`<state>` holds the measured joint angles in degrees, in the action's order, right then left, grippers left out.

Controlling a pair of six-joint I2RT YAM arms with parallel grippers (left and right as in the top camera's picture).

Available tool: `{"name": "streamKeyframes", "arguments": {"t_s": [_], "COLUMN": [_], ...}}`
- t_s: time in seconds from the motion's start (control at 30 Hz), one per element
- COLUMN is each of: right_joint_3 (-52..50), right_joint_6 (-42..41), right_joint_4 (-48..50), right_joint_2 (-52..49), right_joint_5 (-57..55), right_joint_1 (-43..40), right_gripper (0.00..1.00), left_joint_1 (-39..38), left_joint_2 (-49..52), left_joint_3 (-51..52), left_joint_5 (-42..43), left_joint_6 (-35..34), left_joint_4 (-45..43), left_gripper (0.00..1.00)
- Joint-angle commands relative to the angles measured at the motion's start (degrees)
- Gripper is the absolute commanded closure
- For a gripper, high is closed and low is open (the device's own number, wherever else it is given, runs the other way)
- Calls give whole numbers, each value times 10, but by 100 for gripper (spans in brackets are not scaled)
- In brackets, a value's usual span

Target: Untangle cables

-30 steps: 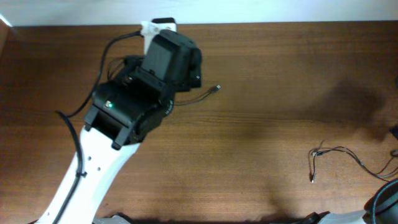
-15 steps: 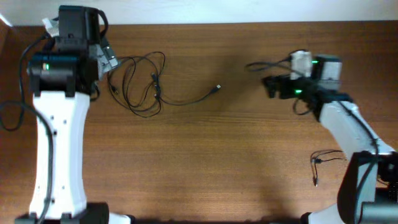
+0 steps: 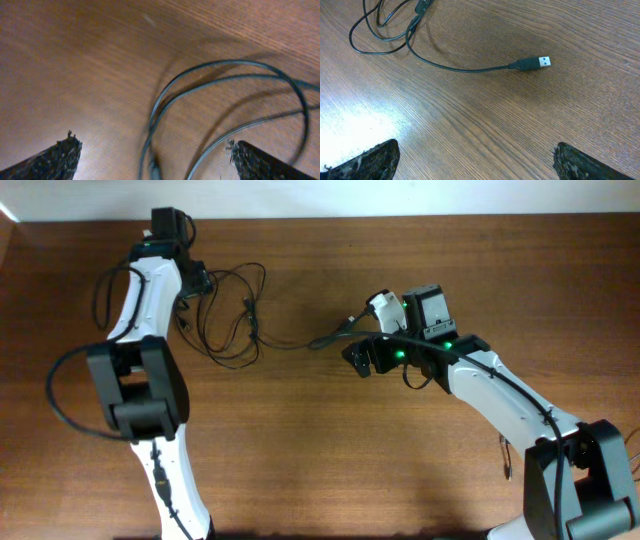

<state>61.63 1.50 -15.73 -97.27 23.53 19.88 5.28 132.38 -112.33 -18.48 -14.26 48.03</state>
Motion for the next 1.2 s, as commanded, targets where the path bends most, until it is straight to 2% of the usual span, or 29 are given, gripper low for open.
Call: {"name": "streamKeyframes", "arguments": {"t_s": [0.0,0.2,0.47,0.77,0.8,0.83,0.87,0.9,0.97,1.1,1.13,1.17], "right_joint_3": [9,9,9,9,9,9,9,9,9,9,9,9], "right_joint_6": [-5,-5,-5,-5,-5,-5,-5,-5,-5,-5,-5,-5], "right_joint_4": [0,-19,-23,-23,-23,-23,-23,-23,-23,-23,-23,-23], "right_joint_2": [-1,-1,-1,-1,-1,-1,-1,-1,-1,-1,-1,-1], "right_joint_5": [-2,-2,-2,-2,-2,-2,-2,-2,-2,-2,-2,-2], "right_joint_1": [5,5,5,5,5,5,5,5,5,5,5,5], "right_gripper": [1,1,1,1,1,1,1,1,1,1,1,1], "left_joint_1": [1,2,3,34,34,34,34,34,34,34,34,34], "left_joint_2": [31,36,78,83,83,83,83,83,83,83,83,83], "left_joint_3": [-1,-2,-1,-1,-1,-1,-1,-1,-1,-1,-1,-1], "left_joint_5": [8,8,7,8,24,38,68,78,84,84,84,84], "left_joint_6": [9,11,11,11,11,11,11,11,11,11,11,11], "left_joint_4": [-48,-116,-119,-133,-132,-132,-132,-132,-131,-129,-129,-129], "left_gripper": [1,1,1,0,16,25,46,53,76,90,98,100]}}
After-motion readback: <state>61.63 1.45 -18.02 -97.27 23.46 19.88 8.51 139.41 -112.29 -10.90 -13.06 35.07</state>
